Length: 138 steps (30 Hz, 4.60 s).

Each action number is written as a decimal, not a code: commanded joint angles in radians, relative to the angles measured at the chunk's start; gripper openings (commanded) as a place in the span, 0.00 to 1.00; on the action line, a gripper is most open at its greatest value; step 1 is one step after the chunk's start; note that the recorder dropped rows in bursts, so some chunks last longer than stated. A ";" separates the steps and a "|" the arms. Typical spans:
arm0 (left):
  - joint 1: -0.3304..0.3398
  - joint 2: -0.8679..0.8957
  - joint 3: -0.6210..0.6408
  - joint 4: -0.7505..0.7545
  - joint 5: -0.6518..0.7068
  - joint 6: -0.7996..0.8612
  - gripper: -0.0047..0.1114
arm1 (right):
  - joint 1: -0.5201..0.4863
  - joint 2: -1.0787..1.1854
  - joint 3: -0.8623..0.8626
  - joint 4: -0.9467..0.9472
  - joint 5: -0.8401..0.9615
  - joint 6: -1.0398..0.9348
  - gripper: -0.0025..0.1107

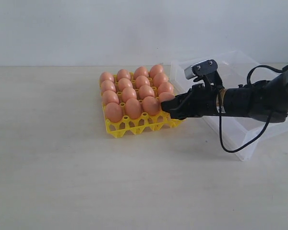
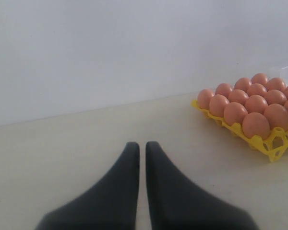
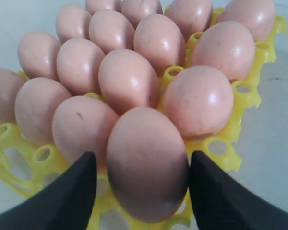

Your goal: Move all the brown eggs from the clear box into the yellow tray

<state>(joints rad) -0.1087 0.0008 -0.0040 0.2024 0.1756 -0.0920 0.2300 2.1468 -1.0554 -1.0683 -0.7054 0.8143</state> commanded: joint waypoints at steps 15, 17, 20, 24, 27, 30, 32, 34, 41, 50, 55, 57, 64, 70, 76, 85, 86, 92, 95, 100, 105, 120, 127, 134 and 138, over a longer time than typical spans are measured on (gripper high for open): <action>-0.006 -0.001 0.004 -0.002 -0.003 -0.005 0.07 | 0.002 -0.077 0.027 -0.146 0.092 0.121 0.48; -0.006 -0.001 0.004 -0.002 -0.003 -0.005 0.07 | 0.000 -0.079 0.027 -0.161 0.117 0.134 0.48; -0.006 -0.001 0.004 -0.002 -0.003 -0.005 0.07 | 0.000 -0.081 0.027 -0.167 0.135 0.136 0.48; -0.006 -0.001 0.004 -0.002 -0.003 -0.005 0.07 | 0.000 -0.101 0.027 -0.198 0.129 0.138 0.47; -0.006 -0.001 0.004 -0.002 -0.003 -0.005 0.07 | 0.000 -0.128 0.027 -0.200 0.145 0.146 0.47; -0.006 -0.001 0.004 -0.002 -0.003 -0.005 0.07 | 0.000 -0.157 0.027 -0.204 0.187 0.153 0.47; -0.006 -0.001 0.004 -0.002 -0.003 -0.005 0.07 | 0.000 -0.163 0.027 -0.225 0.192 0.173 0.45; -0.006 -0.001 0.004 -0.002 -0.003 -0.005 0.07 | 0.000 -0.169 0.027 -0.256 0.188 0.202 0.34; -0.006 -0.001 0.004 -0.002 -0.003 -0.005 0.07 | 0.000 -0.170 0.027 -0.273 0.186 0.249 0.02; -0.006 -0.001 0.004 -0.002 -0.003 -0.005 0.07 | 0.000 -0.170 0.027 -0.245 0.140 0.252 0.02; -0.006 -0.001 0.004 -0.002 -0.003 -0.005 0.07 | 0.002 -0.122 0.027 -0.245 0.132 0.276 0.02; -0.006 -0.001 0.004 -0.002 -0.003 -0.005 0.07 | 0.002 -0.098 0.027 -0.251 0.137 0.279 0.02; -0.006 -0.001 0.004 -0.002 -0.003 -0.005 0.07 | 0.002 -0.092 0.027 -0.302 0.126 0.311 0.02; -0.006 -0.001 0.004 -0.002 -0.003 -0.005 0.07 | 0.002 -0.174 0.027 -0.312 0.132 0.310 0.02; -0.006 -0.001 0.004 -0.002 -0.003 -0.005 0.07 | 0.002 -0.191 0.027 -0.205 0.125 0.253 0.02; -0.006 -0.001 0.004 -0.002 -0.003 -0.005 0.07 | 0.011 -0.180 0.027 -0.147 0.109 0.223 0.02; -0.006 -0.001 0.004 -0.002 -0.003 -0.005 0.07 | 0.011 -0.180 0.027 -0.147 0.109 0.227 0.02; -0.006 -0.001 0.004 -0.002 -0.003 -0.005 0.07 | 0.011 -0.180 0.027 -0.147 0.108 0.242 0.02; -0.006 -0.001 0.004 -0.002 -0.003 -0.005 0.07 | 0.011 -0.164 0.027 -0.147 0.105 0.260 0.02; -0.006 -0.001 0.004 -0.002 -0.003 -0.005 0.07 | 0.012 -0.112 0.027 -0.145 0.112 0.249 0.02; -0.006 -0.001 0.004 -0.002 -0.003 -0.005 0.07 | 0.014 -0.093 0.027 -0.141 0.105 0.250 0.02; -0.006 -0.001 0.004 -0.002 -0.003 -0.005 0.07 | 0.014 -0.199 0.027 -0.238 0.080 0.283 0.02; -0.006 -0.001 0.004 -0.002 -0.003 -0.005 0.07 | 0.014 -0.377 0.031 -0.272 0.342 0.225 0.02; -0.006 -0.001 0.004 -0.002 -0.003 -0.005 0.07 | 0.000 -0.442 0.031 -0.015 0.521 -0.128 0.02; -0.006 -0.001 0.004 -0.002 -0.003 -0.005 0.07 | -0.054 -0.486 0.031 0.144 0.546 -0.227 0.02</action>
<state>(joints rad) -0.1087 0.0008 -0.0040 0.2024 0.1756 -0.0920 0.2128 1.6981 -1.0247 -1.0064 -0.1831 0.6371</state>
